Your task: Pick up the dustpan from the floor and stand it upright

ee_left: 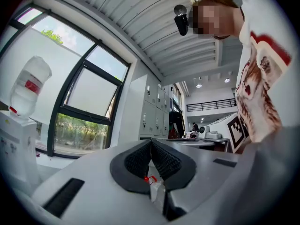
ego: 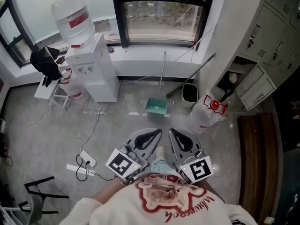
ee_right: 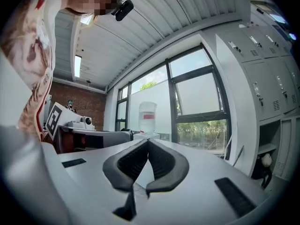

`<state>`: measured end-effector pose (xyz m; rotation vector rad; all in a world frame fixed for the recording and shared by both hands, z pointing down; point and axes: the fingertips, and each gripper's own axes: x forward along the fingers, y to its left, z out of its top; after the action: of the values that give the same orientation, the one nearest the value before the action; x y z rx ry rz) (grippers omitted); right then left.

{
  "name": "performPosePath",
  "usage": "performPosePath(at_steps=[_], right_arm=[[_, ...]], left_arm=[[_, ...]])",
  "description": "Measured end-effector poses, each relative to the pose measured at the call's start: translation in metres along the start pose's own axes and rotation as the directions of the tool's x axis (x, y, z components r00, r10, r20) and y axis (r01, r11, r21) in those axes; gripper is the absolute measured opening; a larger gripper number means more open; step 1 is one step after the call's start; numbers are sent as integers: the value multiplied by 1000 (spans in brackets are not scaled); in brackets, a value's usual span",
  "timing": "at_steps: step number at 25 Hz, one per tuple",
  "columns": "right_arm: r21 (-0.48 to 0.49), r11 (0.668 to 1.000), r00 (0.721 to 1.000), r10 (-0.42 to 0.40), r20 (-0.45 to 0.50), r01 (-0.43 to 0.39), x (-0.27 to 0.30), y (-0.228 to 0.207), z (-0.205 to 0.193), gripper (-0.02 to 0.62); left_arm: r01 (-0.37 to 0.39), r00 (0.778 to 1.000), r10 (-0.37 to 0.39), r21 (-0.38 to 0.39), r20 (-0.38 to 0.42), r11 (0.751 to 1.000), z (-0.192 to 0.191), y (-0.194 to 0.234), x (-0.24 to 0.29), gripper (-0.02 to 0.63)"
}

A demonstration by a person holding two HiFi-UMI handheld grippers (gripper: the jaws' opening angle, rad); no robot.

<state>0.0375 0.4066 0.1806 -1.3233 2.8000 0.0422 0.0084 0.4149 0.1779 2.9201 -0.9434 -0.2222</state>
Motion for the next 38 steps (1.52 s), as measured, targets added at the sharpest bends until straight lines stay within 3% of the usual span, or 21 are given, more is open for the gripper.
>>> performPosePath(at_steps=[6,16,23,33,38], right_arm=[[5,999,997,51,-55,-50,58,-70,-1,23],[28,996,994,81,-73,-79,131,-161,-15,23],[85,993,986,97,-135,-86,159,-189,-42,23],[47,998,990,55,-128,-50,224,-237,-45,23],[52,998,992,30,-123,-23,281,-270,-50,23]], left_arm=[[-13,1000,13,-1,-12,1000,13,57,69,21],[-84,995,84,3,-58,996,-4,151,151,21],[-125,989,124,-17,-84,992,-12,192,169,21],[-76,996,73,-46,-50,996,-11,258,218,21],[-57,995,53,-46,-89,997,-22,319,245,21]])
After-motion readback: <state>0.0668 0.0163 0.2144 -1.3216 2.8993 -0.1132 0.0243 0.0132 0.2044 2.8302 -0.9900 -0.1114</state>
